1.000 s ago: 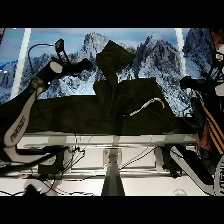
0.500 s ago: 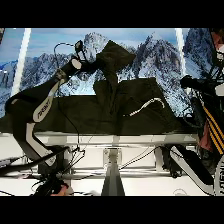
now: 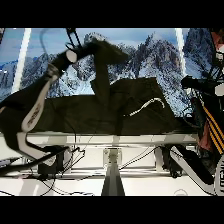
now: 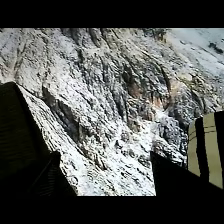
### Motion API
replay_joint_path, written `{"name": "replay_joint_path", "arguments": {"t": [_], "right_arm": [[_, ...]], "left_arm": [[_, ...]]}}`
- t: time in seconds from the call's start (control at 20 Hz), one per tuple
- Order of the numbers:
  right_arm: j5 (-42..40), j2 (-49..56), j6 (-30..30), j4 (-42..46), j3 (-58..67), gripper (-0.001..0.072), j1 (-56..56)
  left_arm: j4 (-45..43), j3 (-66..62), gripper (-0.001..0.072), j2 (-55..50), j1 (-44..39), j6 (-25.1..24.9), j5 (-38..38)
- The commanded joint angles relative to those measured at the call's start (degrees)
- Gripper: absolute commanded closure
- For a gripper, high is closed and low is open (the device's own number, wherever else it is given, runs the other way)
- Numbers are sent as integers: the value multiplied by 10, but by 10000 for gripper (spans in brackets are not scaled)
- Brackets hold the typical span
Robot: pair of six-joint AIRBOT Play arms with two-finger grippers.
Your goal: Fold the clothes and pants, and hang the long-sleeved shirts on hangers.
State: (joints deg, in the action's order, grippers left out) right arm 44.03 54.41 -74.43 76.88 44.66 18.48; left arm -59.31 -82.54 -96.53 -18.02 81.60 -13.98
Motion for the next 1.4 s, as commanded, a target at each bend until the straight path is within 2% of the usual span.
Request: {"name": "replay_joint_path", "arguments": {"t": [0.0,0.2,0.3,0.4,0.5,0.6,0.7,0.8,0.85,0.9,0.95,1.0,1.05,1.1,1.15,1.2,1.25,1.35], "right_arm": [[-1,22,-18,16,0,86,0],[-1,53,-20,13,0,86,0],[5,59,-21,9,0,88,0],[32,70,-31,5,2,88,0],[50,90,-31,-14,12,89,0],[70,125,-30,-40,44,109,0],[98,175,-30,-44,99,117,0],[151,237,-30,-45,170,118,0],[191,275,-30,-47,209,120,1],[244,314,-27,-56,243,155,0],[302,348,0,-84,268,163,0],[371,380,47,-132,283,272,0],[421,408,92,-189,286,313,0],[429,427,121,-222,285,312,-1],[408,439,127,-226,285,306,-3],[363,445,126,-214,285,216,-4],[322,445,118,-194,285,90,-4],[295,445,94,-167,285,76,-4]], "left_arm": [[-164,-1,693,118,23,0,-54],[-332,-1,693,273,37,0,-224],[-370,-1,693,322,52,10,-332],[-387,-1,694,348,79,12,-461],[-412,0,693,346,108,38,-586],[-435,13,693,329,139,48,-652],[-474,37,693,304,170,48,-609],[-465,46,693,266,206,77,-544],[-462,46,693,248,214,92,-539],[-456,46,693,231,214,95,-542],[-452,46,693,219,213,95,-544],[-450,46,693,207,209,95,-543],[-450,46,693,197,206,95,-543],[-450,46,692,189,205,95,-543],[-450,46,692,181,203,95,-543],[-450,46,692,176,202,95,-543],[-450,46,692,172,202,95,-543],[-450,46,692,169,200,95,-543]]}}
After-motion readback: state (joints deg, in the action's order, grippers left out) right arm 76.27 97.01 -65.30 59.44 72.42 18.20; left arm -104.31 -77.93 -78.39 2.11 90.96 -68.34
